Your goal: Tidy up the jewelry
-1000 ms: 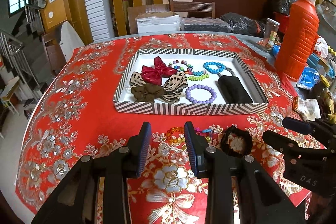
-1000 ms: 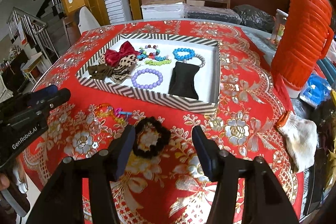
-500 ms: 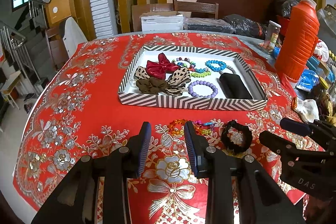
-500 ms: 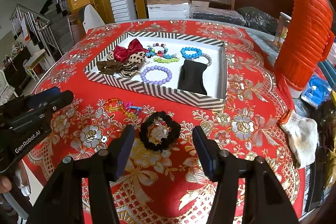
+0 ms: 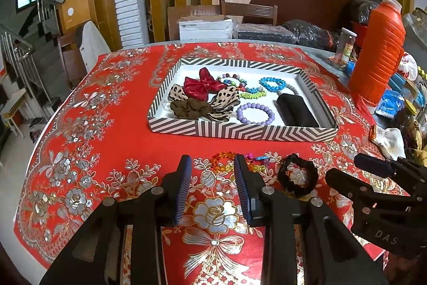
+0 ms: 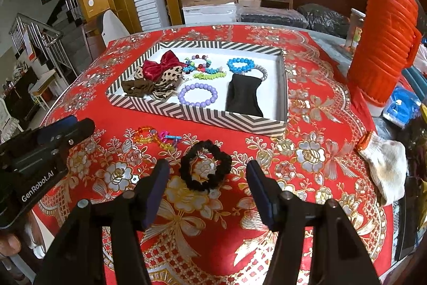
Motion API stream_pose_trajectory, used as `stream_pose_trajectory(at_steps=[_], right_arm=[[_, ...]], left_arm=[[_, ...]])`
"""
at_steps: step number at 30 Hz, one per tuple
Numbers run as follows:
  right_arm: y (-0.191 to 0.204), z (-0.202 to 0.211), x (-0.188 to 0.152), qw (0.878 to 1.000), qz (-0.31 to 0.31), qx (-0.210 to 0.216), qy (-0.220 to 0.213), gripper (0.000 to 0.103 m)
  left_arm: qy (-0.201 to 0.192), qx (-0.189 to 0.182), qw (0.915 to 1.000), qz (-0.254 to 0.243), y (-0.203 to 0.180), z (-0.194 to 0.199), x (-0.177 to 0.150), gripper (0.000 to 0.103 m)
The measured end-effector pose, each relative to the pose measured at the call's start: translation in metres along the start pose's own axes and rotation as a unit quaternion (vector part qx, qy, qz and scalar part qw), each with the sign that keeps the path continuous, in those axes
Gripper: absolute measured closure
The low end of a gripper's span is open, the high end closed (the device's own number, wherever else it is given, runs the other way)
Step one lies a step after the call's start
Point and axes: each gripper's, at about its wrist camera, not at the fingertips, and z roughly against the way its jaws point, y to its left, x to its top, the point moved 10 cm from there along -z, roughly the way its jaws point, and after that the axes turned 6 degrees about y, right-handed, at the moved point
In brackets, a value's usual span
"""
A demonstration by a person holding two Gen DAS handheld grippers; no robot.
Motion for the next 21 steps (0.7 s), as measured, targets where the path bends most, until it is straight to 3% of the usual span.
stream_pose_trajectory(at_steps=[21], right_arm=[[-0.008, -0.015, -0.008, 1.000, -0.011, 0.000, 0.022, 0.040]], left_arm=[[0.018, 0.001, 0.9998, 0.001, -0.001, -0.016, -0.011, 0.079]])
